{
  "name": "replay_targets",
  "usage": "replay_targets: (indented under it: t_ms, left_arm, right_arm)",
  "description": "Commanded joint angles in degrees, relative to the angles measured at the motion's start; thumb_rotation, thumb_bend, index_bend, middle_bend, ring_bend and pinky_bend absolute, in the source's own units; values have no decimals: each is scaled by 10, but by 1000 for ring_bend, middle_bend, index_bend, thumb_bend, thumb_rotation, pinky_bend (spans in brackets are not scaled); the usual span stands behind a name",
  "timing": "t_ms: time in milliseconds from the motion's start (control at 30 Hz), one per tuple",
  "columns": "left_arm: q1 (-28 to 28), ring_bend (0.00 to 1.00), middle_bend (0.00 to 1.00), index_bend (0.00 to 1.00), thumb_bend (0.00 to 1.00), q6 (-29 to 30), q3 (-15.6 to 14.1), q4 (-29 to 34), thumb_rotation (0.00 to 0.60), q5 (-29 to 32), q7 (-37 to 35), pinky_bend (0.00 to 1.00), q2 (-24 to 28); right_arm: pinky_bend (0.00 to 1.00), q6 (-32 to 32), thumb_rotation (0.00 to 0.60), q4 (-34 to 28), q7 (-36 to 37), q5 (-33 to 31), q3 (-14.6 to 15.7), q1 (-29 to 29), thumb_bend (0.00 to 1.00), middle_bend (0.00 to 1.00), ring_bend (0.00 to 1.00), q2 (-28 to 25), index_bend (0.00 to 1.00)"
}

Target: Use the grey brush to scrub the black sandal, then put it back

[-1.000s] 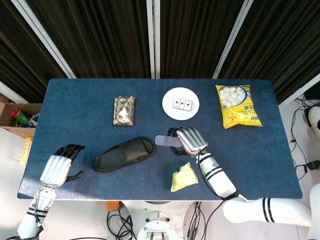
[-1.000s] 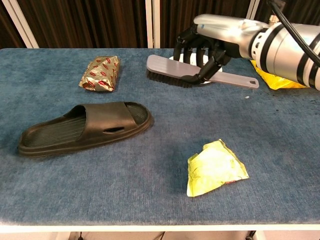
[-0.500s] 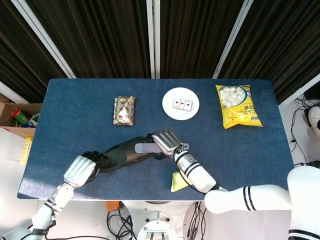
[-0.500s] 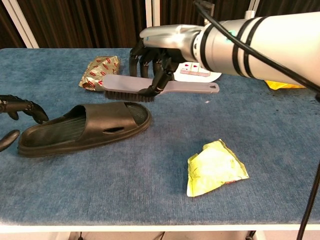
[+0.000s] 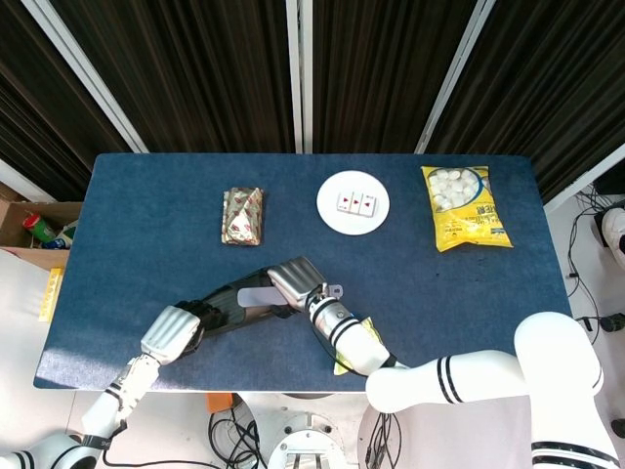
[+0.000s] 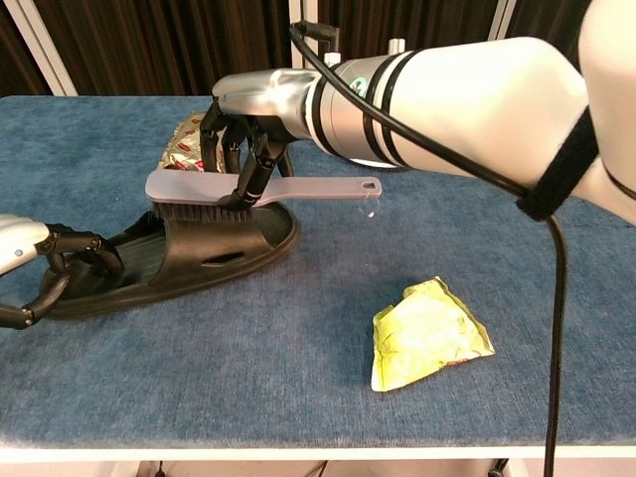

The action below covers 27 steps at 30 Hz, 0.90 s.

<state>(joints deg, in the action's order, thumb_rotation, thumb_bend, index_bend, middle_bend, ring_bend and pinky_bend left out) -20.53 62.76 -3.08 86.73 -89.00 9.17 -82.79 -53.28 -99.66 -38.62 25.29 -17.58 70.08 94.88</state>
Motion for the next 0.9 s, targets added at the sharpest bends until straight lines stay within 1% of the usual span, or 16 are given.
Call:
replay_targets:
  t_ms: [33, 267, 567, 767, 900]
  left_arm:
    - [0, 271, 320, 292, 721, 1, -2, -4, 600, 1, -3, 371, -2]
    - [-1, 271, 320, 292, 729, 2, -6, -8, 600, 4, -10, 371, -4]
    - [-1, 271, 320, 293, 728, 3, -10, -11, 600, 9, -13, 371, -4]
    - [0, 271, 320, 292, 729, 5, -12, -12, 600, 12, -15, 371, -5]
    - [-1, 271, 320, 293, 729, 4, -12, -13, 600, 12, -15, 371, -6]
  right_arm:
    - [787, 1, 600, 17, 4, -7, 7, 9, 720, 623, 606, 13, 852]
    - [787, -2, 600, 50, 13, -9, 19, 16, 739, 623, 606, 33, 856]
    - [787, -17, 600, 82, 6, -21, 35, 15, 744, 624, 606, 38, 861]
    - [787, -52, 600, 109, -13, -8, 55, 6, 746, 624, 606, 40, 862]
    - [787, -70, 600, 108, -10, 10, 49, -4, 746, 624, 606, 32, 862]
